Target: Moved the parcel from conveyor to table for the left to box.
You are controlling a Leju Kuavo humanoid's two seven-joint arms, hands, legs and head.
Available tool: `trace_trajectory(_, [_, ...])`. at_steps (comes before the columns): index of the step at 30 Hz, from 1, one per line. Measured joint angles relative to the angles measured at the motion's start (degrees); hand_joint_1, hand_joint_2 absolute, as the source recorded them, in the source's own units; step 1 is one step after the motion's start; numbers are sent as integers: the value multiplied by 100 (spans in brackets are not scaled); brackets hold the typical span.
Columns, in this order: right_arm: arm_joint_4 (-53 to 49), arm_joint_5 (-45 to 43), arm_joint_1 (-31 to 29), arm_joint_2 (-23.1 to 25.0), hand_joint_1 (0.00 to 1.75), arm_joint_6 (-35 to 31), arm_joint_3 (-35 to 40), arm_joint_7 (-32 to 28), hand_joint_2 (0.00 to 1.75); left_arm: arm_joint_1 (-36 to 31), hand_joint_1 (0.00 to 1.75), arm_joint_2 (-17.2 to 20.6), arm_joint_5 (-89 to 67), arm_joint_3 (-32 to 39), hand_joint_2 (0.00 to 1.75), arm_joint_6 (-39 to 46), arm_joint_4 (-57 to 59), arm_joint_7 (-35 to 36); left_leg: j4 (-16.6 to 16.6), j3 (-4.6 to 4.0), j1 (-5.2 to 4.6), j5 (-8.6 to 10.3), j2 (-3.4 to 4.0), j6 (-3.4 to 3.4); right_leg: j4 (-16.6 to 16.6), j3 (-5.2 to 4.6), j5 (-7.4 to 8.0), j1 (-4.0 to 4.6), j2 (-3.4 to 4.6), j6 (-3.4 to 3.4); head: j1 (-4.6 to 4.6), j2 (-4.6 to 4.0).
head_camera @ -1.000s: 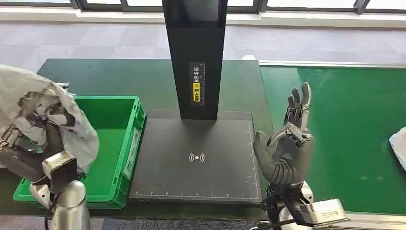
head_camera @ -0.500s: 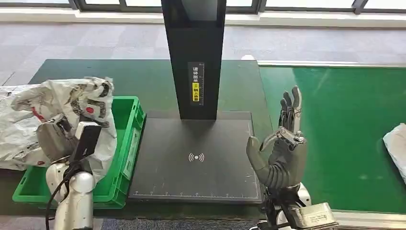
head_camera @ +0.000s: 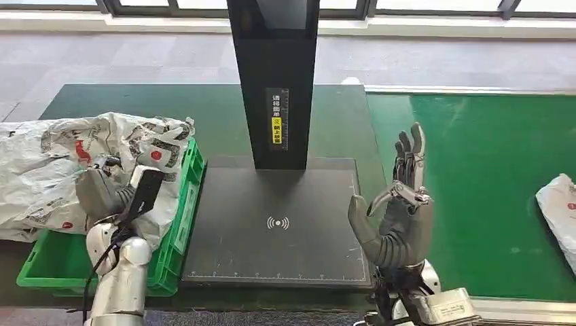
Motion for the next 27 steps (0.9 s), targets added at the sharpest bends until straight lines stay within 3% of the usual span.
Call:
trace_trajectory(15, [15, -31, -157, 79, 0, 48, 0, 2, 175, 30, 0, 63, 33, 4, 0, 165, -41, 87, 0, -1, 0, 0, -3, 0, 0, 2, 0, 0, -3, 0, 0, 0])
trace_trajectory(21, [20, -6, -195, 111, 0, 74, 0, 2, 175, 129, 0, 63, 33, 11, 0, 589, -201, 162, 0, -1, 0, 0, -2, 0, 0, 1, 0, 0, -3, 0, 0, 0])
trace_trajectory(27, [122, 79, -266, 183, 0, 75, 0, 7, 175, 169, 0, -114, -534, 339, 0, 639, -424, 173, 0, -1, 0, 1, -5, 0, -1, -2, -1, 0, -4, 0, 0, 0])
